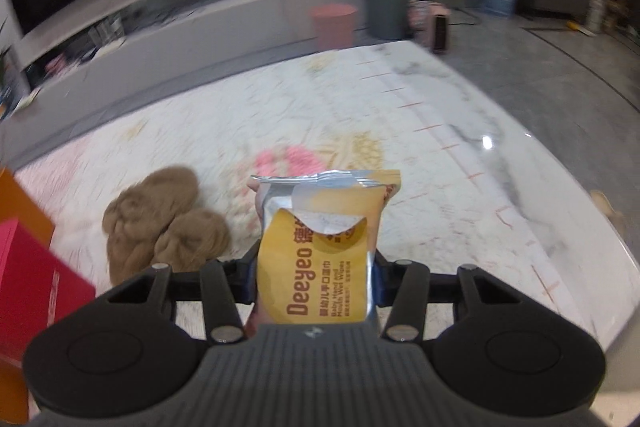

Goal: Organize soft objects

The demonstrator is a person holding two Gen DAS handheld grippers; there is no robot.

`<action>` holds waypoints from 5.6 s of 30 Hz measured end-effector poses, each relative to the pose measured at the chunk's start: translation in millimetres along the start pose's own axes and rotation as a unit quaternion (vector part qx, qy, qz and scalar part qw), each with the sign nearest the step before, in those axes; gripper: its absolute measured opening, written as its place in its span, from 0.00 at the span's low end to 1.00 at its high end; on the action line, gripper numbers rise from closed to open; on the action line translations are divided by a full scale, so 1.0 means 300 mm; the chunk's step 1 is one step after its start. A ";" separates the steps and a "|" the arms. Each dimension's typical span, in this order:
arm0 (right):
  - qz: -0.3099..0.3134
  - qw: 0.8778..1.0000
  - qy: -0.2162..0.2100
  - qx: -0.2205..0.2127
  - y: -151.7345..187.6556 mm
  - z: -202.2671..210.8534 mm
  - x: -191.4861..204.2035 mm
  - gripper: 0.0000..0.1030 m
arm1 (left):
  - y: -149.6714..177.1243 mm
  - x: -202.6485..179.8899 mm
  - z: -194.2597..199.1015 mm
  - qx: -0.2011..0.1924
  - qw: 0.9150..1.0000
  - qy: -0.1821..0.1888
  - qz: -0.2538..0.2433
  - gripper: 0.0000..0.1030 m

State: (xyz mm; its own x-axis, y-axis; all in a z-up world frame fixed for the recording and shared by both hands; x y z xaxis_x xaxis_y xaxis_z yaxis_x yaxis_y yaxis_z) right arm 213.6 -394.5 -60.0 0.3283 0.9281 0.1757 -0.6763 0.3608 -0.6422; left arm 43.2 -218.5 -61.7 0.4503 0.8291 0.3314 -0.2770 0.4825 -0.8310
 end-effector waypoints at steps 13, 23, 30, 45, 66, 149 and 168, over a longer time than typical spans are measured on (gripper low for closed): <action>-0.027 0.999 -0.028 -0.035 -0.032 0.095 0.161 0.47 | -0.144 0.361 -0.006 -0.029 0.999 0.000 -0.024 0.00; 0.015 0.997 -0.058 -0.056 -0.135 0.149 0.492 0.47 | -0.162 0.667 -0.018 0.020 0.998 -0.064 0.010 0.01; 0.056 0.992 -0.090 -0.074 -0.179 0.218 0.771 0.47 | -0.155 0.875 -0.025 0.024 0.993 -0.110 0.016 0.00; 0.161 0.974 -0.156 -0.026 0.020 0.227 1.253 0.46 | 0.153 1.161 0.016 0.100 0.977 -0.142 0.123 0.00; 0.209 0.968 -0.140 0.000 0.120 0.059 1.333 0.46 | 0.297 1.165 0.010 0.205 0.933 -0.171 0.241 0.74; 0.204 0.955 -0.216 0.007 0.001 0.292 1.434 0.89 | 0.283 1.255 0.234 0.119 0.923 -0.158 0.329 0.87; 0.152 0.951 -0.031 -0.267 -0.040 0.661 0.451 0.97 | 0.024 0.944 0.315 0.026 0.968 -0.109 0.224 0.88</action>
State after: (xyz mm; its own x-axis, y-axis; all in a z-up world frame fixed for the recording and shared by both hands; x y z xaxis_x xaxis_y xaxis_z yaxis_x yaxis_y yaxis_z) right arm 135.5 -255.1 119.4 0.1202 0.9917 -0.0461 -0.2970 -0.0083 -0.9548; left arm 88.7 46.4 68.4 0.0870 0.9956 0.0336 -0.4477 0.0692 -0.8915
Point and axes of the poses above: each gripper's, at about its wrist camera, not at the fingertips, and z roughly against the way its jaws point, x to its left, y to its underside, the point moved 3 cm from there along -z, roughly the way its jaws point, and after that the axes turned 5 degrees about -z, right-handed, at the moved point
